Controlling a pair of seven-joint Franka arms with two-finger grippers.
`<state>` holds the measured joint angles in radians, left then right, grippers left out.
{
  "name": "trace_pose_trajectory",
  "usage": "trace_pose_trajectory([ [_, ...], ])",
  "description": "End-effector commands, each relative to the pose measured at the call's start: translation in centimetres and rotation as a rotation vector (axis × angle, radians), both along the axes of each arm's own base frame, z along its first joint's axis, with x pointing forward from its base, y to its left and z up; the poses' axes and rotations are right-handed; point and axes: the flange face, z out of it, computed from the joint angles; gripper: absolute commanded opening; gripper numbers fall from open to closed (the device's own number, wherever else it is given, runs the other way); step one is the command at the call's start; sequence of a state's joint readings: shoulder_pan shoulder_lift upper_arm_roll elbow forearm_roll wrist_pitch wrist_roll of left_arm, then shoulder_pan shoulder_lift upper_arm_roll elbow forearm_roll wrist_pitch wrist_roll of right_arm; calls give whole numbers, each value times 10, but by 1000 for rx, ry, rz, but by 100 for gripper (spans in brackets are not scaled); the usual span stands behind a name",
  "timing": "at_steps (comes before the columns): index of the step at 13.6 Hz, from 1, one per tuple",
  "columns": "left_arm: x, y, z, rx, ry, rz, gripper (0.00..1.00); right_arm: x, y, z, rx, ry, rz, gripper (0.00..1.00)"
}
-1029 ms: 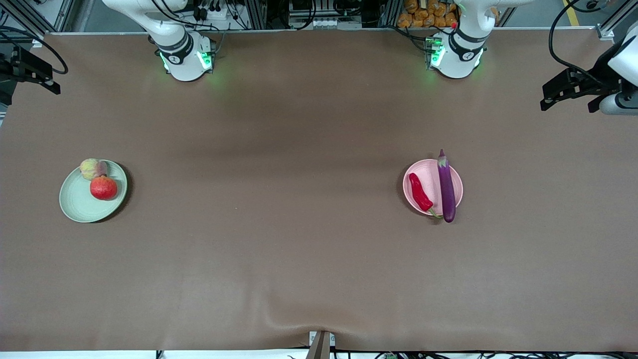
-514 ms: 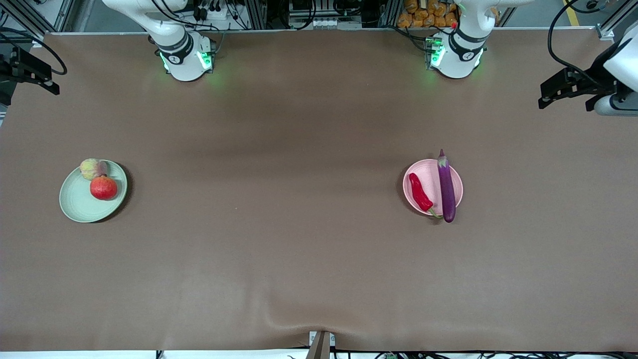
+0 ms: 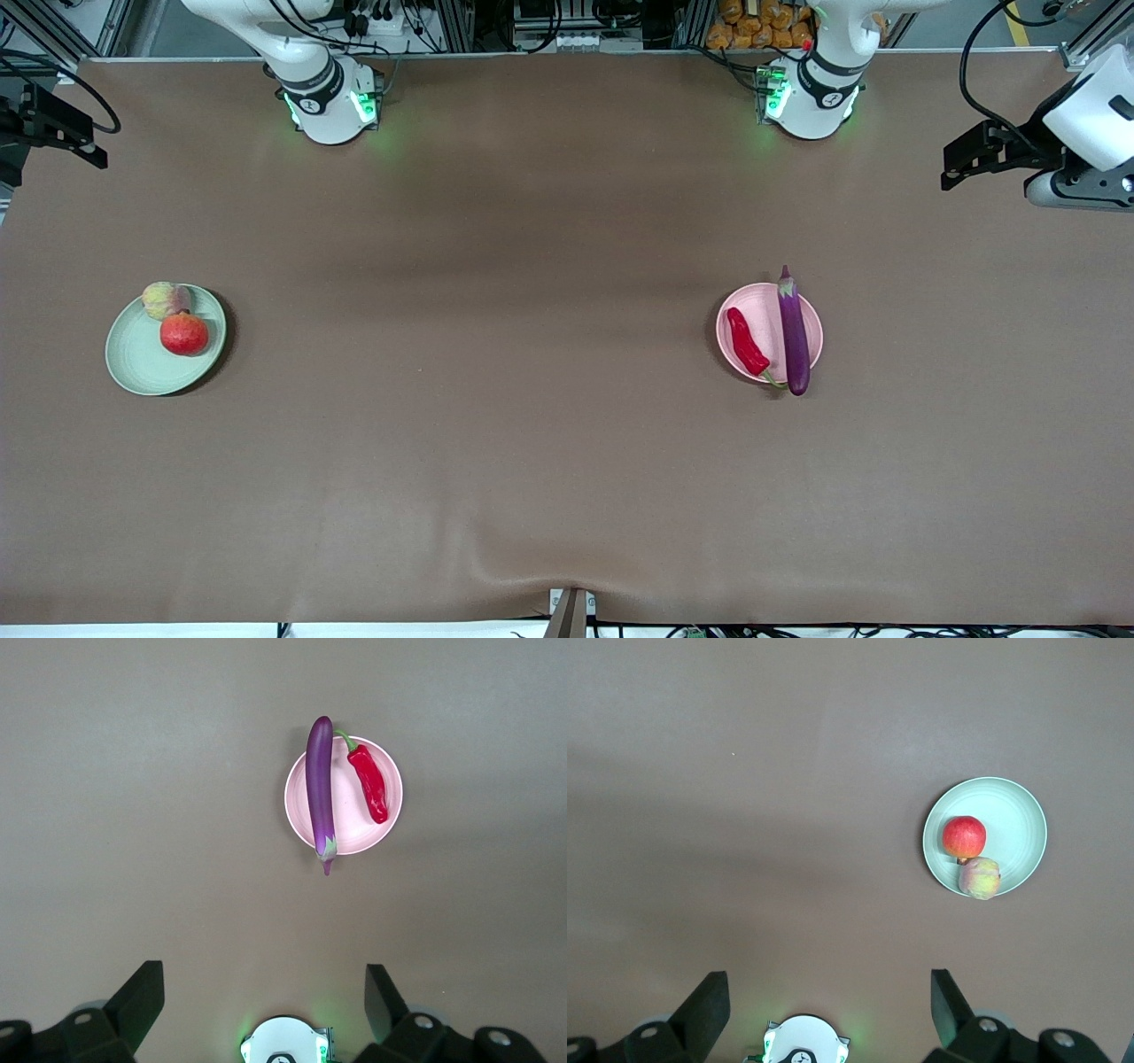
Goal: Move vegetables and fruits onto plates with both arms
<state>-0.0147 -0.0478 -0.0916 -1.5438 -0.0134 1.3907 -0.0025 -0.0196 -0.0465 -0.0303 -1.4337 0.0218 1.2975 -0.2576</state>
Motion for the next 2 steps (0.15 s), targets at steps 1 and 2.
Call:
trace_pose_trajectory([
  [1,-2,3,4,13,1,-16,100,-1,2,1,12,7,-10,100],
  [2,-2,4,4,13,1,-15,100,-1,4,2,10,2,-7,100],
])
